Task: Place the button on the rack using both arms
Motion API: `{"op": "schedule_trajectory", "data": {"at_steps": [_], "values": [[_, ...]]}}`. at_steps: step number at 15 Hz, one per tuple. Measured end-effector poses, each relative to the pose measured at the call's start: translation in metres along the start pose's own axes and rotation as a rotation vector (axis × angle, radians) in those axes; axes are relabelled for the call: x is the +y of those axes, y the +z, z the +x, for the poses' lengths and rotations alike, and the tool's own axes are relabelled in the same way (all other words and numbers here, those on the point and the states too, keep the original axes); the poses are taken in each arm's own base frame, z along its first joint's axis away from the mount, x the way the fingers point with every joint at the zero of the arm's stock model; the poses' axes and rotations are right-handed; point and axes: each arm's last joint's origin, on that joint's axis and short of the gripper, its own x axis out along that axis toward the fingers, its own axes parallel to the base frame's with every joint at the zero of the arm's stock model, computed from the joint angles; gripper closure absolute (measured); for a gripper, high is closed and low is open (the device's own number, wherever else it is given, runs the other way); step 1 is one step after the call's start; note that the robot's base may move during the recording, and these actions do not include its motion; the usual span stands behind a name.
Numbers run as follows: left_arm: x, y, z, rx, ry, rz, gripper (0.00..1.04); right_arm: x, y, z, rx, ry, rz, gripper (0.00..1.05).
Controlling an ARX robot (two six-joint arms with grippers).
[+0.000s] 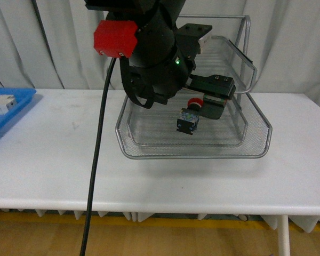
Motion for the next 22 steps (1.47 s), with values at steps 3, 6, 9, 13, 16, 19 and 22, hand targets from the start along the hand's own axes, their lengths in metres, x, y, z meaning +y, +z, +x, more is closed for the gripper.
{"op": "schedule_trajectory", "data": {"at_steps": [3, 6, 9, 13, 16, 19, 22], "values": [[-0.003, -0.010, -0.043, -0.123, -0.003, 0.008, 0.07, 0.000, 0.000, 0.000, 0.000, 0.000, 0.000, 0.06], [-0.002, -0.035, -0.096, -0.239, 0.031, 0.029, 0.07, 0.000, 0.000, 0.000, 0.000, 0.000, 0.000, 0.06], [0.007, -0.068, -0.137, -0.364, 0.147, 0.004, 0.10, 0.000, 0.000, 0.000, 0.000, 0.000, 0.000, 0.06], [0.046, -0.151, -0.206, -0.848, 0.594, -0.254, 0.52, 0.000, 0.000, 0.000, 0.000, 0.000, 0.000, 0.06], [0.043, -0.199, -0.201, -0.798, 0.546, -0.242, 0.87, 0.000, 0.000, 0.000, 0.000, 0.000, 0.000, 0.06], [0.044, -0.226, -0.212, -0.833, 0.564, -0.250, 1.03, 0.000, 0.000, 0.000, 0.000, 0.000, 0.000, 0.06], [0.041, -0.247, -0.211, -0.805, 0.550, -0.249, 1.03, 0.000, 0.000, 0.000, 0.000, 0.000, 0.000, 0.06]]}}
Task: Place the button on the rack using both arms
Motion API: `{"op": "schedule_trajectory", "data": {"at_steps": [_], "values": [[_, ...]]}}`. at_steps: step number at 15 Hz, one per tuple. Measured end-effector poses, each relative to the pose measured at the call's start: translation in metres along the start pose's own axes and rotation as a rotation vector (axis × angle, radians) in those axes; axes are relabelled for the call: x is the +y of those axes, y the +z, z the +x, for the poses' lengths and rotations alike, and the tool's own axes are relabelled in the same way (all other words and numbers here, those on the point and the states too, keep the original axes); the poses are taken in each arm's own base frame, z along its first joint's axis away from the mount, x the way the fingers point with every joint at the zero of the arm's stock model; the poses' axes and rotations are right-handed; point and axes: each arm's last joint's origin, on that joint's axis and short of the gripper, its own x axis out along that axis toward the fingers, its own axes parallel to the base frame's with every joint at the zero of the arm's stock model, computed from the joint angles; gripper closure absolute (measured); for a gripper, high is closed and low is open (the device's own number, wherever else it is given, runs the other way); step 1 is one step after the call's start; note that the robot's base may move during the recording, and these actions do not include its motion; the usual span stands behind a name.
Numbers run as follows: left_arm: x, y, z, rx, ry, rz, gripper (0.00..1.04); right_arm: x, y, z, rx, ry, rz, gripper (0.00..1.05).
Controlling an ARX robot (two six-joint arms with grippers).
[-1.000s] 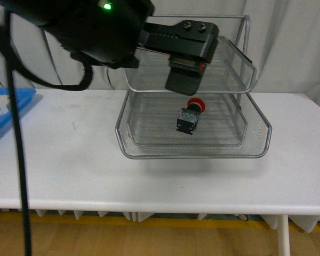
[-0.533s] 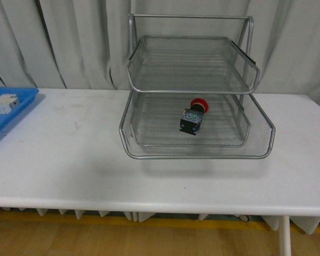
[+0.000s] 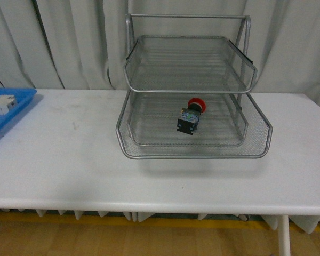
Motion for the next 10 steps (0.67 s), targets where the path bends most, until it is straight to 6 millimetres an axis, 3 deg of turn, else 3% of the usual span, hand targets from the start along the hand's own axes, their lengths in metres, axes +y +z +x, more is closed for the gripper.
{"op": "schedule_trajectory", "data": {"at_steps": [4, 10], "values": [[0.015, -0.007, -0.015, -0.011, 0.007, -0.002, 1.03, 0.000, 0.000, 0.000, 0.000, 0.000, 0.000, 0.06], [0.015, -0.021, -0.032, -0.024, 0.002, -0.003, 1.03, 0.000, 0.000, 0.000, 0.000, 0.000, 0.000, 0.06]]}}
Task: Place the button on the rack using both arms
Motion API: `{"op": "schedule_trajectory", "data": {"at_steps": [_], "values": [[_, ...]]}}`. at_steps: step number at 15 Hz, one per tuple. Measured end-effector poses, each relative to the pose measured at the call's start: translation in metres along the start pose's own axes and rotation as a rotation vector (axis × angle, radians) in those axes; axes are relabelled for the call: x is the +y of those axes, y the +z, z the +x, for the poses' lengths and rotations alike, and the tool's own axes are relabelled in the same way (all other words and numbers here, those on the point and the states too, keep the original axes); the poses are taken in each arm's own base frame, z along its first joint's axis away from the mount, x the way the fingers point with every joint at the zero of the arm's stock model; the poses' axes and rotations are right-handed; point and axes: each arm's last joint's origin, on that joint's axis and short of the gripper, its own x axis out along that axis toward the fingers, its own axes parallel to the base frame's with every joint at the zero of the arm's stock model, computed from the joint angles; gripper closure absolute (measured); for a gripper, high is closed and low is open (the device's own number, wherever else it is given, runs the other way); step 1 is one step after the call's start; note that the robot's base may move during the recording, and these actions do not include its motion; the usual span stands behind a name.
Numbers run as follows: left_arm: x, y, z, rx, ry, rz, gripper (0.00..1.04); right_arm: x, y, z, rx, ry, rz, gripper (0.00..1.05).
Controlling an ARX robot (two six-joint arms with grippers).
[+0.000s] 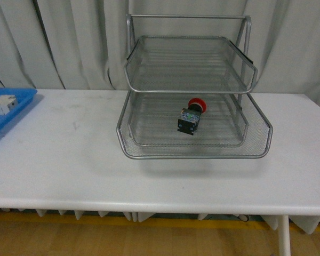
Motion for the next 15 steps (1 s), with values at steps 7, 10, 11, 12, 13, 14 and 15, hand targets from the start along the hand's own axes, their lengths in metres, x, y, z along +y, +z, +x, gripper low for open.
{"op": "schedule_trajectory", "data": {"at_steps": [7, 10, 11, 12, 13, 14, 15], "values": [[0.000, 0.001, -0.010, -0.001, 0.000, 0.000, 1.03, 0.000, 0.000, 0.000, 0.000, 0.000, 0.000, 0.06], [0.000, 0.001, -0.011, 0.001, 0.000, 0.000, 1.03, 0.000, 0.000, 0.000, 0.000, 0.000, 0.000, 0.06], [0.000, 0.001, -0.012, -0.001, 0.000, 0.000, 1.03, 0.000, 0.000, 0.000, 0.000, 0.000, 0.000, 0.06], [0.000, 0.002, -0.013, -0.006, 0.000, 0.000, 1.03, 0.000, 0.000, 0.000, 0.000, 0.000, 0.000, 0.06], [0.000, 0.002, -0.015, -0.007, 0.000, 0.000, 1.03, 0.000, 0.000, 0.000, 0.000, 0.000, 0.000, 0.06], [0.000, 0.002, -0.016, -0.005, 0.000, 0.000, 1.03, 0.000, 0.000, 0.000, 0.000, 0.000, 0.000, 0.06], [0.000, 0.001, -0.017, -0.002, 0.000, 0.000, 1.03, 0.000, 0.000, 0.000, 0.000, 0.000, 0.000, 0.06]]}}
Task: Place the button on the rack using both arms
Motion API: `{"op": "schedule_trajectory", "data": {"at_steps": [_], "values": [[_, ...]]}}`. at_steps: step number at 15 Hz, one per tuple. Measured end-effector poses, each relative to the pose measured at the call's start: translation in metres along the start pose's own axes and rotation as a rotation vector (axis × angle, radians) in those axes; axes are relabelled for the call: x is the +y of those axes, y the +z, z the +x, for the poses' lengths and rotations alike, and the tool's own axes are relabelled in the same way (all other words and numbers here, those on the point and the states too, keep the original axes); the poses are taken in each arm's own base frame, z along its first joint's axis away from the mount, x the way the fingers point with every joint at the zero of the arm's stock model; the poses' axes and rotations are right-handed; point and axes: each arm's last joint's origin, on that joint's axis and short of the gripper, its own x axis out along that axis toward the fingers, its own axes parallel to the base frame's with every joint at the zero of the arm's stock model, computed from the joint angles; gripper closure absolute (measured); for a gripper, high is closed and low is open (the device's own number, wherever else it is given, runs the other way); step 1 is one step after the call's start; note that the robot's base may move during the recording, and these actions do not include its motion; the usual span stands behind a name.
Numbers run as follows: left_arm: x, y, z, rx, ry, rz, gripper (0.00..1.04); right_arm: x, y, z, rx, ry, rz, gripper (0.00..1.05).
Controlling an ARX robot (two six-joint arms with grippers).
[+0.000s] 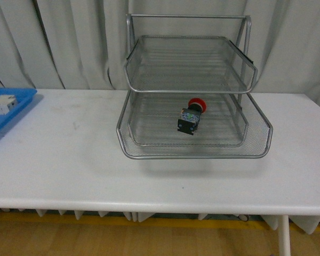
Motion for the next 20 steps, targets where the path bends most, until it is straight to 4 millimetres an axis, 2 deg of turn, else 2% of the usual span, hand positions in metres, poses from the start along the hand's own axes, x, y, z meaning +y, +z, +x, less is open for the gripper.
{"op": "schedule_trajectory", "data": {"at_steps": [3, 5, 6, 9, 15, 16, 17, 19, 20], "values": [[0.000, 0.000, -0.003, 0.000, 0.000, 0.000, 1.03, 0.000, 0.000, 0.000, 0.000, 0.000, 0.000, 0.06], [0.000, -0.007, -0.012, 0.048, 0.000, 0.000, 1.03, 0.000, 0.000, 0.000, 0.000, 0.000, 0.000, 0.06], [0.000, 0.000, -0.014, -0.011, 0.000, 0.000, 1.03, 0.000, 0.000, 0.000, 0.000, 0.000, 0.000, 0.06], [0.000, -0.003, -0.014, 0.009, 0.000, -0.002, 1.01, 0.000, 0.000, 0.000, 0.000, 0.000, 0.000, 0.06], [0.000, -0.003, -0.014, 0.010, 0.000, -0.002, 0.25, 0.000, 0.000, 0.000, 0.000, 0.001, 0.000, 0.06], [0.000, -0.003, -0.014, 0.010, 0.000, -0.002, 0.12, -0.002, 0.002, 0.004, 0.009, 0.082, 0.039, 0.06], [0.000, -0.003, -0.014, 0.010, 0.000, 0.000, 0.05, -0.005, 0.013, 0.015, 0.013, 0.116, 0.076, 0.06], [0.000, -0.003, -0.014, 0.010, 0.001, -0.002, 0.07, 0.002, 0.052, 0.057, -0.064, 0.201, 0.124, 0.06], [0.000, -0.003, -0.014, 0.011, 0.000, -0.002, 0.07, 0.002, 0.055, 0.065, -0.067, 0.196, 0.133, 0.06]]}}
